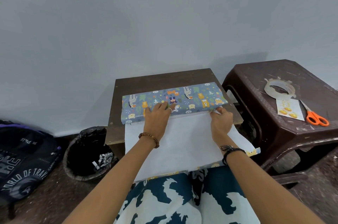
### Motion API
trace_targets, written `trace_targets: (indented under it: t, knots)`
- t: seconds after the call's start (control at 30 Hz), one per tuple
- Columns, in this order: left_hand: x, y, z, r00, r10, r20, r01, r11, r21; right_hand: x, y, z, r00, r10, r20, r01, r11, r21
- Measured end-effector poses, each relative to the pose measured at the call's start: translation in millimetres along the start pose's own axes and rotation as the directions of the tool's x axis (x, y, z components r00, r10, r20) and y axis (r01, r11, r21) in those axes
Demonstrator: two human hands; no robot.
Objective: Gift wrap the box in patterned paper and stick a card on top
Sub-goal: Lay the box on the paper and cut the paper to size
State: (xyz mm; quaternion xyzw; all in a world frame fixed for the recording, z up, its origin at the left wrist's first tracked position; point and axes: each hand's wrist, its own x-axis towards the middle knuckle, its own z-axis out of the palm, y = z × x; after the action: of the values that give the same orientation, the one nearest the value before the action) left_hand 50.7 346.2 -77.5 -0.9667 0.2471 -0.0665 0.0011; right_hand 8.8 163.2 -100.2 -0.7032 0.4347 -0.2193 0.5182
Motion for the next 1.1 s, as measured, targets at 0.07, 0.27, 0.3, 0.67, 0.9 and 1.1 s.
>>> trace_targets:
  t: [0.07, 0.27, 0.3, 0.67, 0.9, 1.1]
  knots:
    - [-1, 1, 0, 1.0, -0.009, 0.0, 0.009, 1.0, -0.004, -1, 0, 0, 1.0, -0.003, -0.006, 0.003, 1.0, 0.008]
    - [-3, 5, -2, 0.999, -0.022, 0.031, 0.023, 1.0, -0.021, -20, -6, 2, 0.989, 0.023, -0.147, 0.006, 0.981, 0.196]
    - [-2, 5, -2, 0.999, -0.019, 0.037, 0.02, 1.0, -0.017, -27, -7, 3, 0.983, -0.039, -0.178, 0.072, 0.98, 0.184]
    - [-1, 7, -8, 1.0, -0.022, 0.015, 0.023, 0.999, -0.037, -29, -44, 35, 0.391, -0.525, 0.756, 0.919, 0.275, -0.284]
    - [-5, 1, -1, 1.0, -0.031, -0.004, 0.03, 0.997, -0.069, -17, -43, 36, 0.329, -0.405, 0.853, 0.944, 0.138, -0.299]
    - [-24, -5, 12, 0.963, -0.032, -0.268, -0.095, 0.889, -0.448, -21, -44, 42, 0.39, -0.389, 0.835, 0.921, 0.16, -0.356]
